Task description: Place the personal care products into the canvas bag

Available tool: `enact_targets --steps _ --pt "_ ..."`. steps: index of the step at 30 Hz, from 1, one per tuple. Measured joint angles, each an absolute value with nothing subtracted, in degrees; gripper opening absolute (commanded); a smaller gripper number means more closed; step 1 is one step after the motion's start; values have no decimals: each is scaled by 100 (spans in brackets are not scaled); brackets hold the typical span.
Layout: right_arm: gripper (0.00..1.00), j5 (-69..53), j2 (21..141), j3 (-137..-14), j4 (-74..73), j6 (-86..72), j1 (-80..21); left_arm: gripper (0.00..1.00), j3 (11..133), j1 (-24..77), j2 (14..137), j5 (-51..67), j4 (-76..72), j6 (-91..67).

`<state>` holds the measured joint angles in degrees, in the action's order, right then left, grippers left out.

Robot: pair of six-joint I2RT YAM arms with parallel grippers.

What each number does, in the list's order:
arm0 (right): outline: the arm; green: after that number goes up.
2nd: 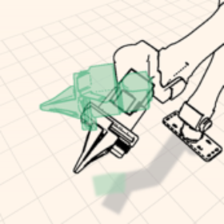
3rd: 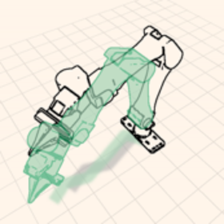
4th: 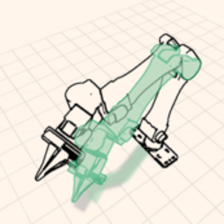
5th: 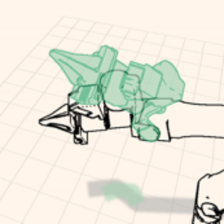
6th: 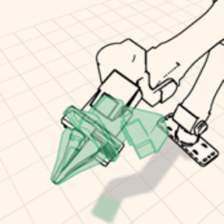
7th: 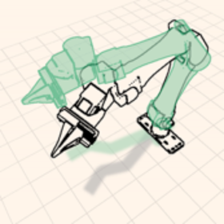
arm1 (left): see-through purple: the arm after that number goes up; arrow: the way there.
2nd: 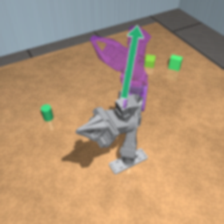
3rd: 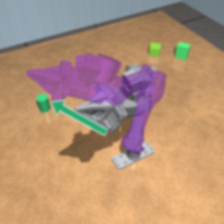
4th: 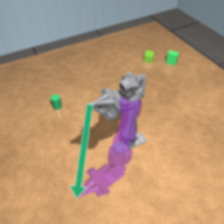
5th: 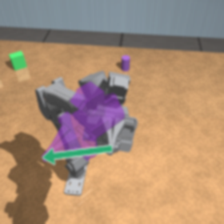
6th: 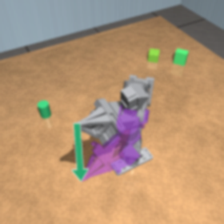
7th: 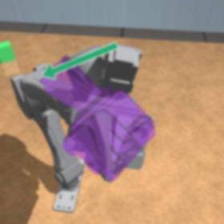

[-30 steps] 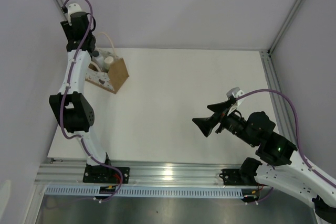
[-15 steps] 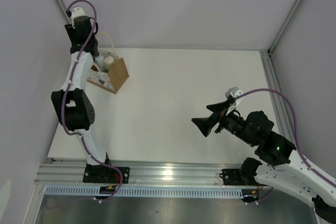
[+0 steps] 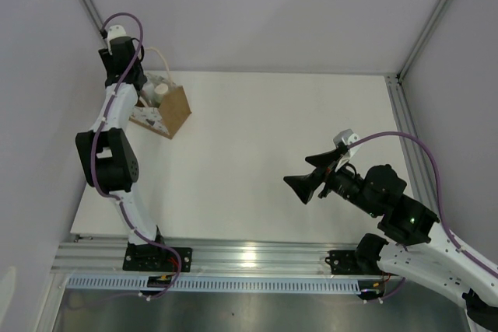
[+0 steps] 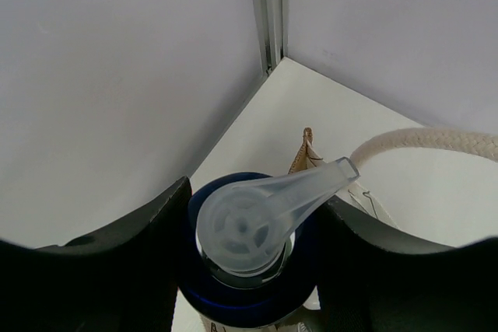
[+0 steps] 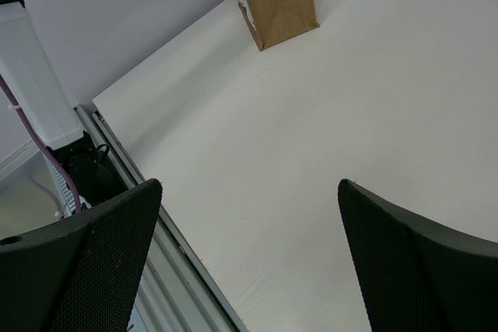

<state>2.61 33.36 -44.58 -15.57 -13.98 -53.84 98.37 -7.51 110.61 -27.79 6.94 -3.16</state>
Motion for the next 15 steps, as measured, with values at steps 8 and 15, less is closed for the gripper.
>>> enact_targets --steps 8,15 --pt "99 257 3339 -4458 -1557 -1398 -5391 1 9625 -838 11126 -2477 434 -410" --pt "99 250 3336 -4458 -1557 -1420 -5391 12 9247 -858 11183 -2421 355 -508"
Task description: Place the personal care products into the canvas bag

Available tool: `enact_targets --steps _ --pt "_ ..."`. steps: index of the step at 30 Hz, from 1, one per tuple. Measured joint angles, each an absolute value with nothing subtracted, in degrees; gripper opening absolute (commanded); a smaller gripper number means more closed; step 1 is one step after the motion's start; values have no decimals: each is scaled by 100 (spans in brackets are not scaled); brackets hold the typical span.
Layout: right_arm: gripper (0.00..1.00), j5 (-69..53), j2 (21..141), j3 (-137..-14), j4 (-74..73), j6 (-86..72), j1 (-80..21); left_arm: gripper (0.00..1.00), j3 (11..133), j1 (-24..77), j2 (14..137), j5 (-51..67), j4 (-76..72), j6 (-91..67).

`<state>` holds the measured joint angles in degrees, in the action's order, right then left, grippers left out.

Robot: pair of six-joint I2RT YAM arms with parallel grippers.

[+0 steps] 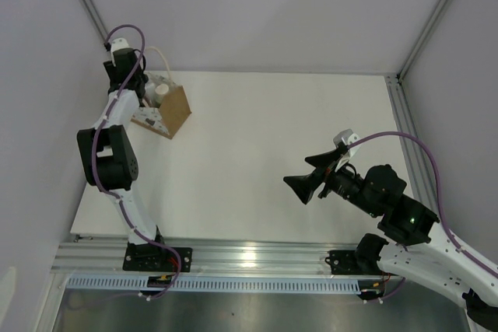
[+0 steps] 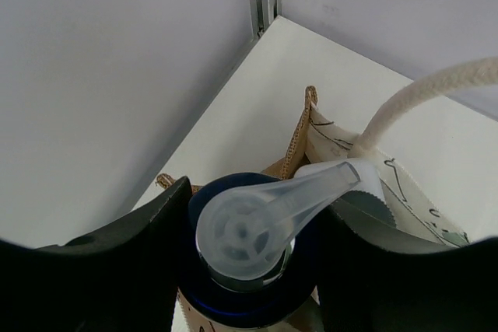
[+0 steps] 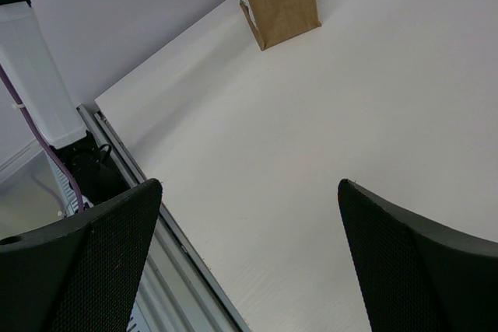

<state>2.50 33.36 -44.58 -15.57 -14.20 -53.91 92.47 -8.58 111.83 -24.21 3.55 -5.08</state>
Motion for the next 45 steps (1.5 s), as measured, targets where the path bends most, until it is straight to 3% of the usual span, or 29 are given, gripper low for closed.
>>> enact_targets --steps 3,5,12,19,34,38,40,45 --pt "100 248 3336 -4458 -1557 -1441 -5391 24 9129 -893 11185 -2364 301 -646" --pt "99 248 3336 -4458 -1557 -1446 -5391 43 9080 -919 11185 -2309 246 -753" --pt "99 185 3330 -4458 -1557 -1479 -5393 52 9080 -987 11185 -2202 261 -919" --pt "99 163 3293 -4458 -1559 -1487 -5393 73 9080 -989 11183 -2185 246 -910" --pt "100 156 3269 -4458 -1564 -1494 -5395 86 9080 -993 11050 -2064 281 -1031" --pt "99 71 3291 -4458 -1559 -1500 -5395 91 9076 -989 10696 -1811 648 -1175" --pt "99 38 3315 -4458 -1557 -1500 -5395 99 9070 -956 10422 -1678 823 -1214" --pt "99 82 3457 -4458 -1538 -1500 -5395 99 9188 -569 9544 -1481 1197 -1247"
